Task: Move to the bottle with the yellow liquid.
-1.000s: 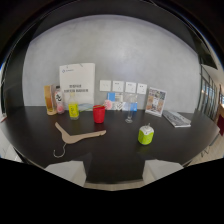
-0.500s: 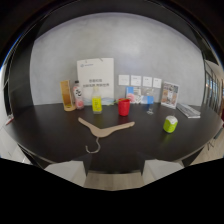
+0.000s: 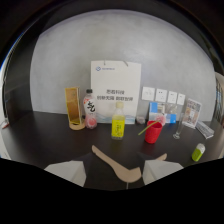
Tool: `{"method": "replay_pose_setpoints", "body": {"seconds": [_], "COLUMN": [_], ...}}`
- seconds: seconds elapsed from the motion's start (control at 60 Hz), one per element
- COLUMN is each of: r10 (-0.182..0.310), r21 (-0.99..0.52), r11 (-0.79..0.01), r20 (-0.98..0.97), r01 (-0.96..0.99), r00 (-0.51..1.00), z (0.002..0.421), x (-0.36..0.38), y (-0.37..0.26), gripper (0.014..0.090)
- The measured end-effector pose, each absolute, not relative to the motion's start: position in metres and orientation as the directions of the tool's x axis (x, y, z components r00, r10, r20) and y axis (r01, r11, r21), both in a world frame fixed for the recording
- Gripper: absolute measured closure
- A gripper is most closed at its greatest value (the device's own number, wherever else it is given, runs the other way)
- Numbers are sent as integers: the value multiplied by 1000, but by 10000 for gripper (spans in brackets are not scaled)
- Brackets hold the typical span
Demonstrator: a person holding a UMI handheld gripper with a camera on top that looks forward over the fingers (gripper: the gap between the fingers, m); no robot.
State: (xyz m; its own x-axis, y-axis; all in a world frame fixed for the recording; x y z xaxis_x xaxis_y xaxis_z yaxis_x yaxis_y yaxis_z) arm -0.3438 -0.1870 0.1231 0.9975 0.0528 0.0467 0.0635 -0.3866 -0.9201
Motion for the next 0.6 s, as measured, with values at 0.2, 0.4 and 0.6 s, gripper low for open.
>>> {"method": "replay_pose_setpoints", "body": {"seconds": [0.2, 0.4, 0.6], "r10": [25, 1, -5], "r21": [-910, -895, -884], "r11": [-414, -447, -468], "r20": [20, 13, 26], "r01": [29, 13, 21], "r00": [999, 1000, 1000], "z": [110, 93, 78], "x": [-352, -348, -345], "y": [-100, -42, -22], "gripper": [193, 191, 191]}}
